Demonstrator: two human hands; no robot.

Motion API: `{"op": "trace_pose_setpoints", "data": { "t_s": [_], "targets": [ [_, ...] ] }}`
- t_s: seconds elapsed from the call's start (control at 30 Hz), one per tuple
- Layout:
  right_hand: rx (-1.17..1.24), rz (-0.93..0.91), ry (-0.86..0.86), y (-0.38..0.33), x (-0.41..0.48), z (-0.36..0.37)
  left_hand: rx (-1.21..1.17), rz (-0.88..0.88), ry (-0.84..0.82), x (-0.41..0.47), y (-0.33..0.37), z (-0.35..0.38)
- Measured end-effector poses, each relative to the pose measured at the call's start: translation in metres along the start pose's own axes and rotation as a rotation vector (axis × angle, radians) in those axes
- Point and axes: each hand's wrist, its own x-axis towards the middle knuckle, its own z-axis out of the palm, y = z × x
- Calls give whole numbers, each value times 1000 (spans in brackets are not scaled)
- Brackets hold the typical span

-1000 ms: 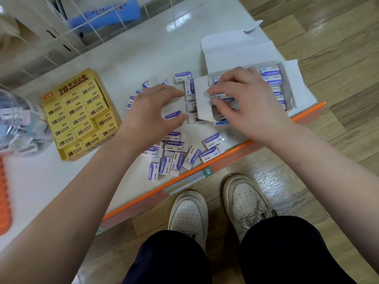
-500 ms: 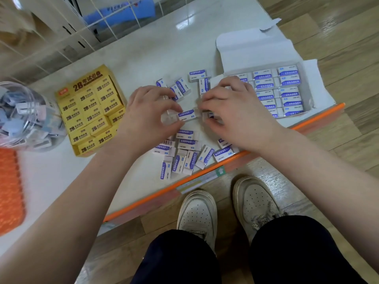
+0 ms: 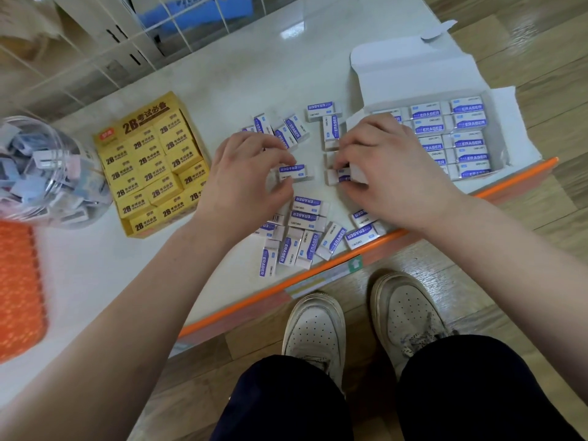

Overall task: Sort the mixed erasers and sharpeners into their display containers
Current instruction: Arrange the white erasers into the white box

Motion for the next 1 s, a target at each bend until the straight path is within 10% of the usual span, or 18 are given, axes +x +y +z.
{"op": "trace_pose_setpoints", "data": {
  "t_s": [1.0],
  "targets": [
    [53, 120, 92, 49, -20, -61, -212, 45, 97, 7, 25, 2]
  ]
}}
